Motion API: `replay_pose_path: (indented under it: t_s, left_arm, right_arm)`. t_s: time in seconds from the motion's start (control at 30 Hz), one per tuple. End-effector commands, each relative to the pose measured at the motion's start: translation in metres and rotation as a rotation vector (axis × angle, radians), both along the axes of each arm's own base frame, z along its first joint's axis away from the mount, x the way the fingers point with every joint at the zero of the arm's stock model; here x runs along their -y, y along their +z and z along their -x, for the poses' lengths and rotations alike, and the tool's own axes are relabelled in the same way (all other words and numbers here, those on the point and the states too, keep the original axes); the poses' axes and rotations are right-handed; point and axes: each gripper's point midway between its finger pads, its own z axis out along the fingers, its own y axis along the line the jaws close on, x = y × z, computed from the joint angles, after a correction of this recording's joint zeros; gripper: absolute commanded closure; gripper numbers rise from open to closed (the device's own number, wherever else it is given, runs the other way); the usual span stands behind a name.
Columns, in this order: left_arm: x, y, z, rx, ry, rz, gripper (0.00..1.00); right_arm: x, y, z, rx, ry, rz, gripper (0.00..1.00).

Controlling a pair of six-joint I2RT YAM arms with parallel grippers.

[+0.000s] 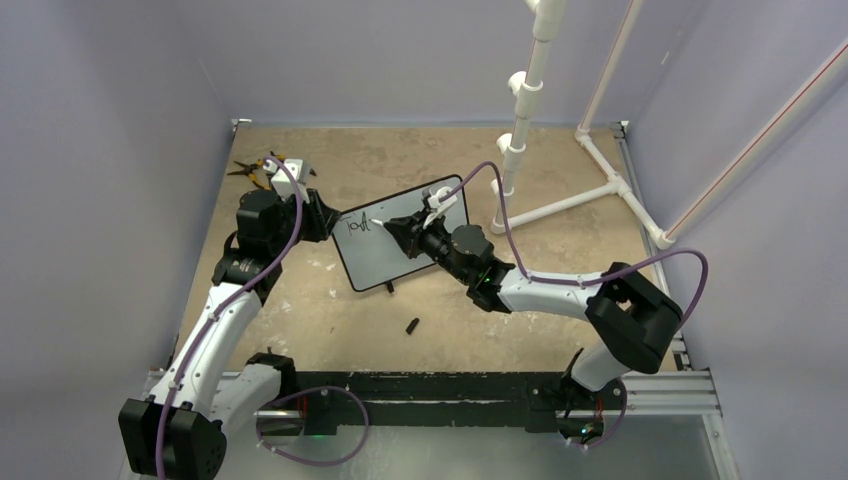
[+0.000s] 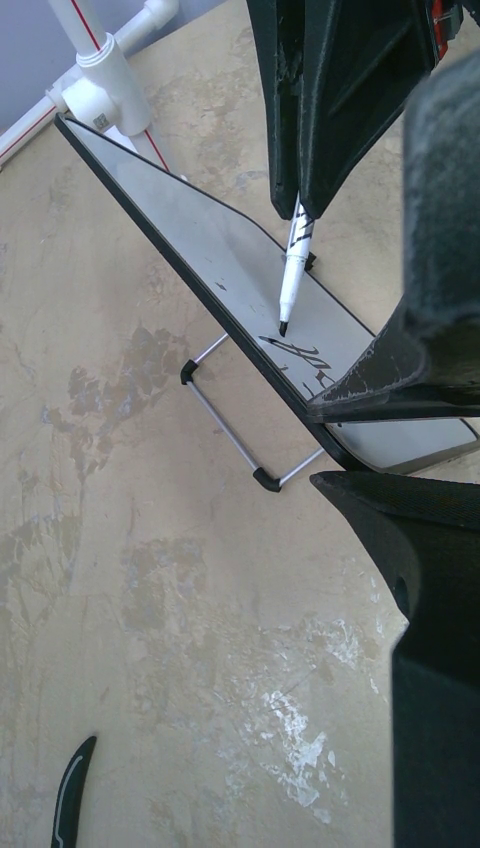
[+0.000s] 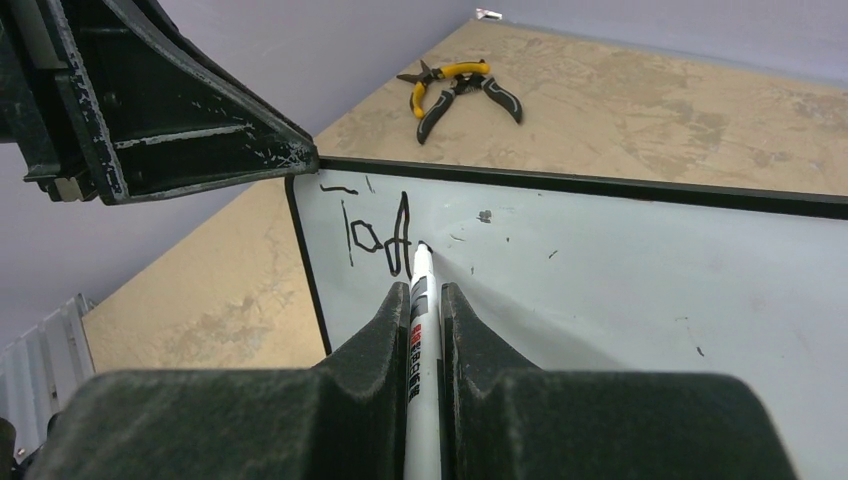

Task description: Write a sentence on the whiteboard

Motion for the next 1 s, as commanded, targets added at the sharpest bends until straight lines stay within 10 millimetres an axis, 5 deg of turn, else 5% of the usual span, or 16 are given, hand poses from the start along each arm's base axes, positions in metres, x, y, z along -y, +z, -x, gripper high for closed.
replay_pose_path:
  t_s: [0.0, 0.37, 0.97]
  left_arm:
    - [0.002, 0.003, -0.001, 0.011, -0.015, -0.004, 0.78]
    - [0.002, 0.002, -0.001, 0.010, -0.015, -0.004, 0.78]
    - [0.002, 0.003, -0.001, 0.011, -0.015, -0.003, 0.78]
  right_arm:
    - [-0.004, 0.018, -0.006, 0.055, 0.002, -0.019, 1.00]
    - [-0.002, -0.012, 0.004, 0.003, 0.042, 0.046, 1.00]
    - [0.012, -0.009, 0.001, 0.001, -0.018, 0.059, 1.00]
